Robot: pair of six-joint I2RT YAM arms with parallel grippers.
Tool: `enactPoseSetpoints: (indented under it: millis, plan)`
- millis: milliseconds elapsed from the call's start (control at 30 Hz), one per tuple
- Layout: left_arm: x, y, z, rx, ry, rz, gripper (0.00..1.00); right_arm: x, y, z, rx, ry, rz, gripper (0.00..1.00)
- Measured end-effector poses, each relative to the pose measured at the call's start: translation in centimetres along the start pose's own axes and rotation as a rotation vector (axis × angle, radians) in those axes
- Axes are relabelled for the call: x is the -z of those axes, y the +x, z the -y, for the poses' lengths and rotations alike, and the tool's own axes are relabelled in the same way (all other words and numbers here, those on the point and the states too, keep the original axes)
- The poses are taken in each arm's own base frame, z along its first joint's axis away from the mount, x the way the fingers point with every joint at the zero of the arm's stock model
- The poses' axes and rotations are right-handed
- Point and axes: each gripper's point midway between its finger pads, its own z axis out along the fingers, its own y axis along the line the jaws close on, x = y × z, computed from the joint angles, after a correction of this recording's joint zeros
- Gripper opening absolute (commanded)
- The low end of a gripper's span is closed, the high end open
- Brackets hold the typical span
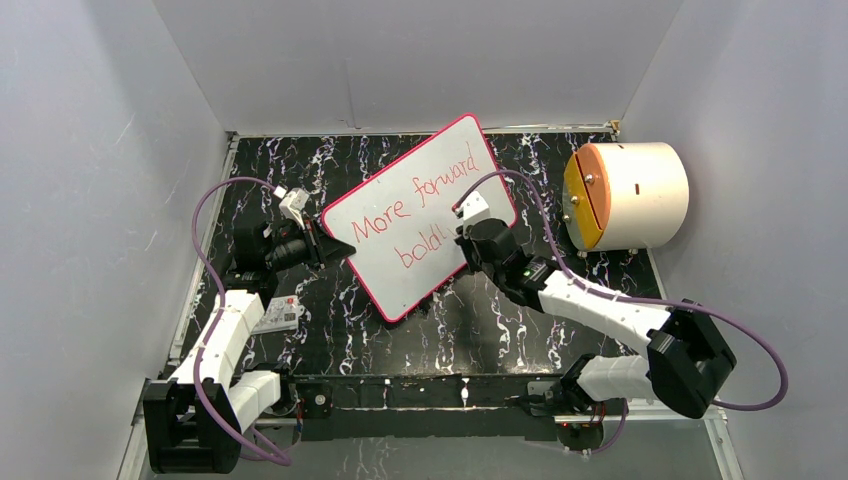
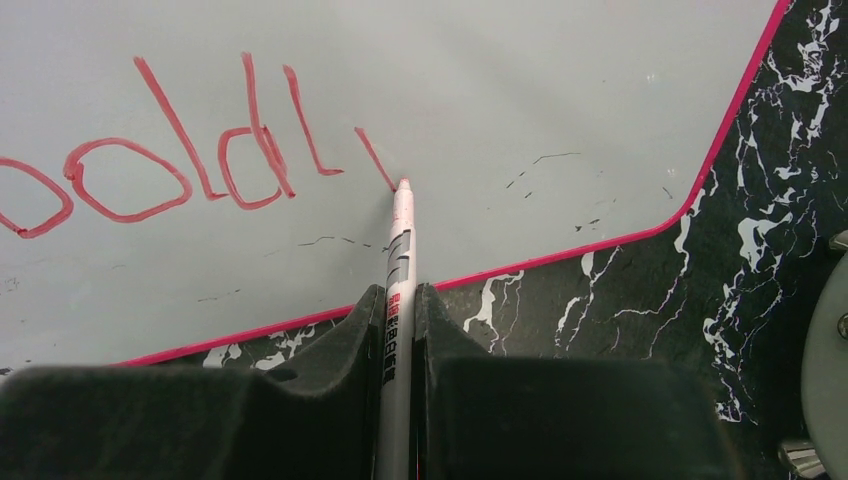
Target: Write a sentence on the whiteboard
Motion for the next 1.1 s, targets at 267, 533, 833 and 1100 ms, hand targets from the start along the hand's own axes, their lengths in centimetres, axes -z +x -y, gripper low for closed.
enactPoseSetpoints:
  millis: [267, 533, 833, 1100]
  plan:
    - [0.0, 0.0, 0.0, 0.0, 0.0, 0.0, 0.0, -0.2, -0.6, 1.0, -0.018, 0.015, 0.016, 0.0]
    - [0.0, 0.0, 0.0, 0.0, 0.0, 0.0, 0.0, -0.3, -2.7, 0.8, -0.038, -0.004, 0.066, 0.0]
    - [0.0, 0.0, 0.0, 0.0, 0.0, 0.0, 0.0, -1.0, -2.8, 0.7, -0.039, -0.008, 0.064, 0.0]
    - [0.0, 0.0, 0.0, 0.0, 0.0, 0.0, 0.0, -1.1, -2.6, 0.6, -0.041, -0.022, 0.057, 0.0]
